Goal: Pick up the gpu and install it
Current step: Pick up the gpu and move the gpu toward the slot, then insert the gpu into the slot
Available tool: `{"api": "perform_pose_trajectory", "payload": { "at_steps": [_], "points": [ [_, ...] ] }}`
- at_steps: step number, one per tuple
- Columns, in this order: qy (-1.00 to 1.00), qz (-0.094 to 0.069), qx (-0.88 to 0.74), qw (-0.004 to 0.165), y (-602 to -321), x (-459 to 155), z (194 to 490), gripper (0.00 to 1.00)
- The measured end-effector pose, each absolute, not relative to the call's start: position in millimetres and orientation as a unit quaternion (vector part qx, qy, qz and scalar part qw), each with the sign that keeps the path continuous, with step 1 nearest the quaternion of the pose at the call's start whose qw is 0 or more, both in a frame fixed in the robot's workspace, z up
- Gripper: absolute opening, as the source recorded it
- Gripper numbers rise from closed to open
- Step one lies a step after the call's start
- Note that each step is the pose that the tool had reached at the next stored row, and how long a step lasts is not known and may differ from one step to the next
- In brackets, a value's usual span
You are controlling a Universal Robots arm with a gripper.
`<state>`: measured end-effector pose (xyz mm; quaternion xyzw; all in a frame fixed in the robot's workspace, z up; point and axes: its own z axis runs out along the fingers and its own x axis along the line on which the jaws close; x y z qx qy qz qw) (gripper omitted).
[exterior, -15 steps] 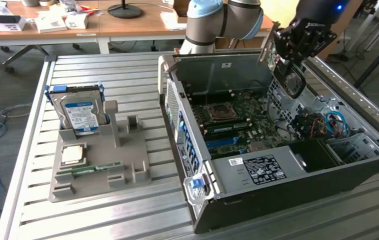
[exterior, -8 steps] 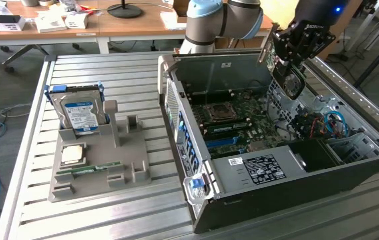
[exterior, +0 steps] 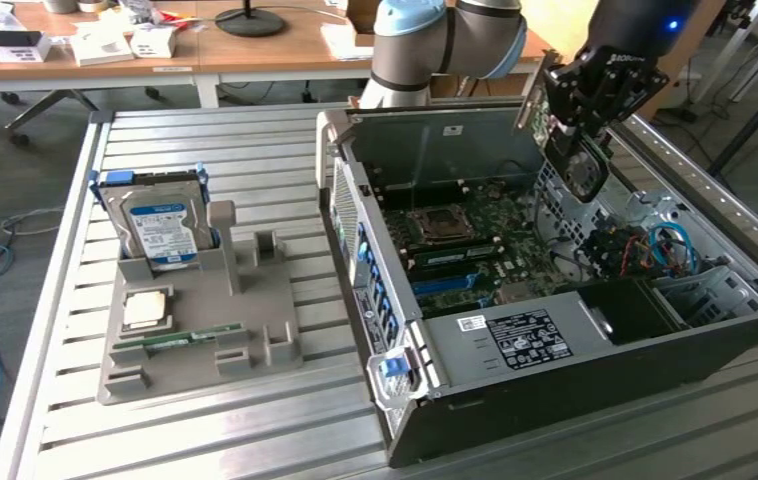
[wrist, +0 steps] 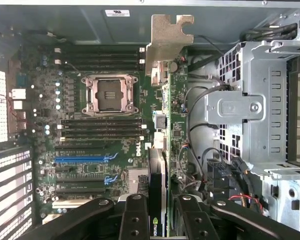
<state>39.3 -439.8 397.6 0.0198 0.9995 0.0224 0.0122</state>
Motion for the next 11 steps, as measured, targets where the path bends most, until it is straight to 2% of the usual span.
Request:
{"api": "perform_pose_trajectory", "payload": {
  "at_steps": [11],
  "points": [
    [0.999,0.022,0.020,0.012,-439.8,39.3,395.0,0.27]
  ]
}}
